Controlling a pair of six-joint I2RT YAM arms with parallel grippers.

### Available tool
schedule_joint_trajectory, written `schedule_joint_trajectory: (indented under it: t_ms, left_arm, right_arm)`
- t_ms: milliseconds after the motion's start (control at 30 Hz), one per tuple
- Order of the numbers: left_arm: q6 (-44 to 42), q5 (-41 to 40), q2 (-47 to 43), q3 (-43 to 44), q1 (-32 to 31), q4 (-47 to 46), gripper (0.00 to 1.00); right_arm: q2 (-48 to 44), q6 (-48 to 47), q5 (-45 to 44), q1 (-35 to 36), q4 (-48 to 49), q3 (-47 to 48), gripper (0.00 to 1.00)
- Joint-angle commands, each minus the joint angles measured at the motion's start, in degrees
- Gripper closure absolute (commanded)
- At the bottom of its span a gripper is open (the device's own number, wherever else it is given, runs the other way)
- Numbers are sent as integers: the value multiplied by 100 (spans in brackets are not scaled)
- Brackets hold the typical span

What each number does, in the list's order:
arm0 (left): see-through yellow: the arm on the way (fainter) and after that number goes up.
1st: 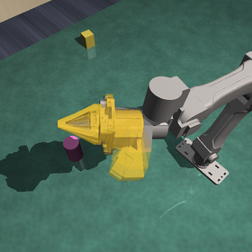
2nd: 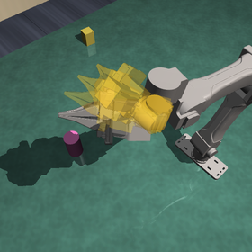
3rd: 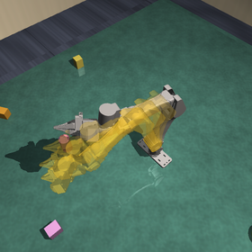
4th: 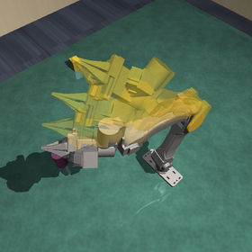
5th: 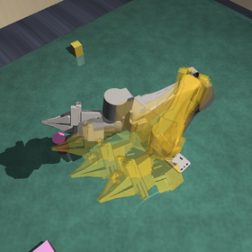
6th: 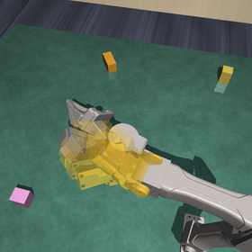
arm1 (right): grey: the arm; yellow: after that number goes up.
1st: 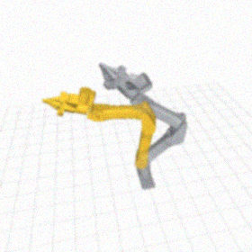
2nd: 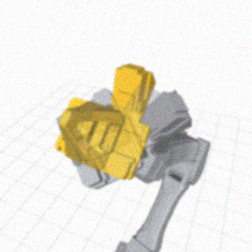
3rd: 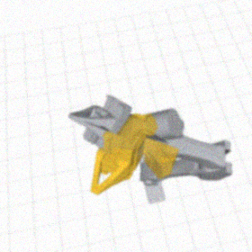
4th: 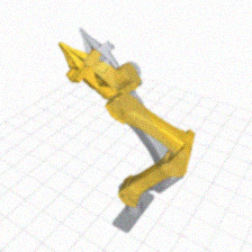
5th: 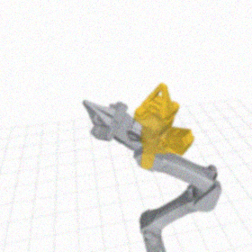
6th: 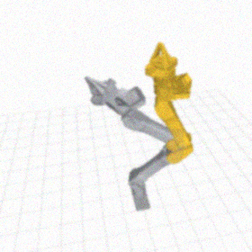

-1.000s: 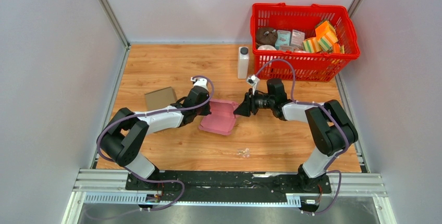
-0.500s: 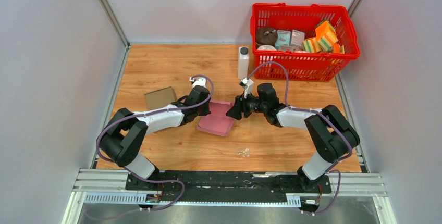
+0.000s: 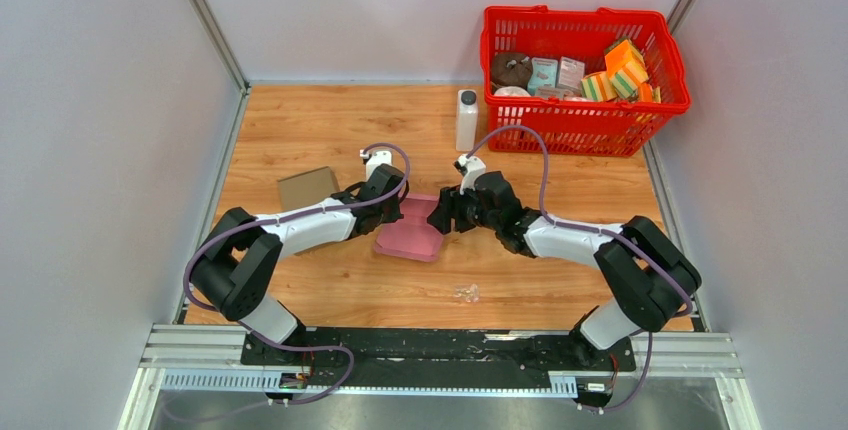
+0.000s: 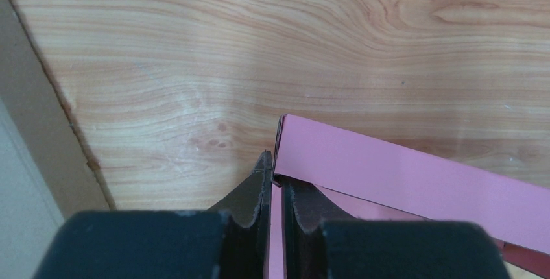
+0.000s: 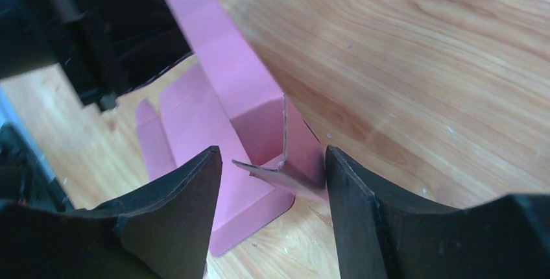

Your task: Fold the paper box

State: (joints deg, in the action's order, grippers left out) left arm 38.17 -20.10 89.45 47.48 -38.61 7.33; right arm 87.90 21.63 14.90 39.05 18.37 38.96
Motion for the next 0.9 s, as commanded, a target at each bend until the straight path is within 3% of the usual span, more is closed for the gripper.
schedule_joint_trajectory:
  t_ms: [0, 33, 333, 600, 800, 867]
  left_arm:
    - [365, -398, 64, 129, -94, 778, 100]
    - [418, -442, 73, 156, -120, 883, 100]
    - [753, -838, 125, 296, -358, 1060, 100]
    - [815, -961, 20, 279, -498, 963, 100]
    - [771, -864, -165, 33, -507, 647, 100]
    - [683, -864, -182, -2, -507, 655, 100]
  right_arm:
    - [157, 842, -1936, 366, -824, 672, 41]
    - [175, 939, -2442, 506, -974, 735, 45]
    - [324, 1933, -3421, 989, -1731, 1332, 61]
    - [825, 2337, -3844, 1263, -2811, 2238, 56]
    - [958, 2198, -3793, 1404, -2611, 2187, 55]
    - [826, 1656, -3521, 1395, -2096, 1906, 49]
